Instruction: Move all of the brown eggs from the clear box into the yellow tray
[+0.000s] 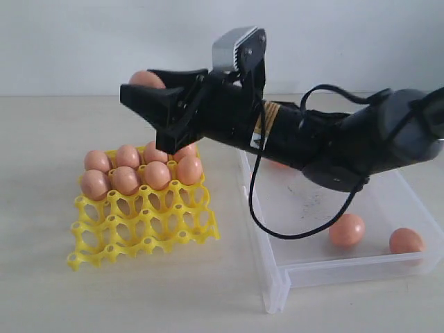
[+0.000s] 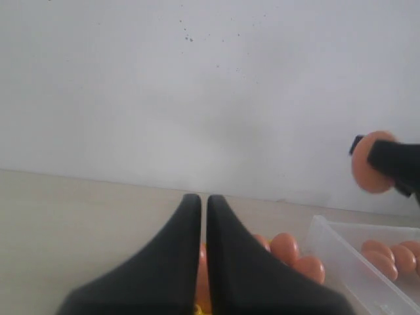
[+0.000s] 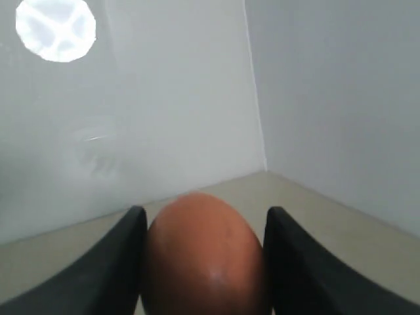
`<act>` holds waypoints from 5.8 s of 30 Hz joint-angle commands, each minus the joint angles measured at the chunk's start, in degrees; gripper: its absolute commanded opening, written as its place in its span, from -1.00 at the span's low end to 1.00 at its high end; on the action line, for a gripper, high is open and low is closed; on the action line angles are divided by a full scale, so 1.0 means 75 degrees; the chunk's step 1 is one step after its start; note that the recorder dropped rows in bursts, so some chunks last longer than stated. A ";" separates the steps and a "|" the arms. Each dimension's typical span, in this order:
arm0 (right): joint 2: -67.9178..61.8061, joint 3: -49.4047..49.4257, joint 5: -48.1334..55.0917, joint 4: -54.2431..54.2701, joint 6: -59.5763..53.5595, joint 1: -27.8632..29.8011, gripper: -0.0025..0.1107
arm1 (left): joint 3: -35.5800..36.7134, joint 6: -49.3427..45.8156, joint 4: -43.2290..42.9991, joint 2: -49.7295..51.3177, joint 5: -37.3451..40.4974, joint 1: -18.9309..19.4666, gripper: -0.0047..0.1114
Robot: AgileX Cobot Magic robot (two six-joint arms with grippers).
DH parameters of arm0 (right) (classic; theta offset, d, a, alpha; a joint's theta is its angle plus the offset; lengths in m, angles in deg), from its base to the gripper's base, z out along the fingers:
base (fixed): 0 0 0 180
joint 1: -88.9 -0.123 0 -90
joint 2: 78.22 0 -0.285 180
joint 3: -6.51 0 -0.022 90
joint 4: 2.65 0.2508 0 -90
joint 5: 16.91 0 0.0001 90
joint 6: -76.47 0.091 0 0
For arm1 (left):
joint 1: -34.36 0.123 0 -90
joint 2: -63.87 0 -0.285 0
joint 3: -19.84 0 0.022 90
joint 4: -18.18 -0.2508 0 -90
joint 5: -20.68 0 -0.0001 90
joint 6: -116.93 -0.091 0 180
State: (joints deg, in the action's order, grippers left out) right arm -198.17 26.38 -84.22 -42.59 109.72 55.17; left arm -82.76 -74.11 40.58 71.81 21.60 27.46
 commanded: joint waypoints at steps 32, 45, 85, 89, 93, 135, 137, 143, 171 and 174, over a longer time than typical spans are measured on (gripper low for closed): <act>-0.3643 -0.4106 0.1623 -0.2708 0.2465 -0.0826 -0.96 | -0.0024 0.0057 0.0069 -0.0021 -0.0123 -0.0044 -0.85; -0.3804 -0.4260 0.1600 -0.3183 0.2490 -0.0826 -0.96 | -0.0024 0.0057 0.0069 -0.0021 -0.0123 -0.0044 -0.85; -0.3776 -0.4260 0.2206 -0.3514 0.2875 -0.0826 -0.17 | -0.0024 0.0057 0.0069 -0.0021 -0.0123 -0.0044 -0.85; -0.3725 -0.4260 0.2206 -0.3551 0.2902 -0.0826 -0.17 | -0.0024 0.0057 0.0069 -0.0021 -0.0123 -0.0044 -0.85; -0.3567 -0.4260 0.2210 -0.3658 0.2959 -0.0826 -0.17 | -0.0024 0.0057 0.0069 -0.0021 -0.0123 -0.0044 -0.85; -0.2928 -0.4260 0.3416 -0.4307 0.4241 -0.0812 0.40 | -0.0024 0.0057 0.0069 -0.0021 -0.0123 -0.0044 -0.85; -0.2726 -0.4260 0.3434 -0.4449 0.4297 -0.0812 0.40 | -0.0024 0.0057 0.0069 -0.0021 -0.0123 -0.0044 -0.85; -0.2047 -0.4260 0.3983 -0.5588 0.5144 -0.0812 0.40 | -0.0024 0.0057 0.0069 -0.0021 -0.0123 -0.0044 -0.85; 0.1330 -0.4039 0.8230 -0.8000 0.8550 -0.0826 -0.96 | -0.0024 0.0057 0.0069 -0.0021 -0.0123 -0.0044 -0.85; 0.1950 -0.3342 0.9750 -0.8000 0.8513 -0.0826 -0.96 | -0.0024 0.0057 0.0069 -0.0021 -0.0123 -0.0044 -0.85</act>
State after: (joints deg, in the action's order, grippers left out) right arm -186.54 -1.67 -18.43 -102.65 173.47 48.93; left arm -82.76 -74.11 40.58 71.81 21.60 27.46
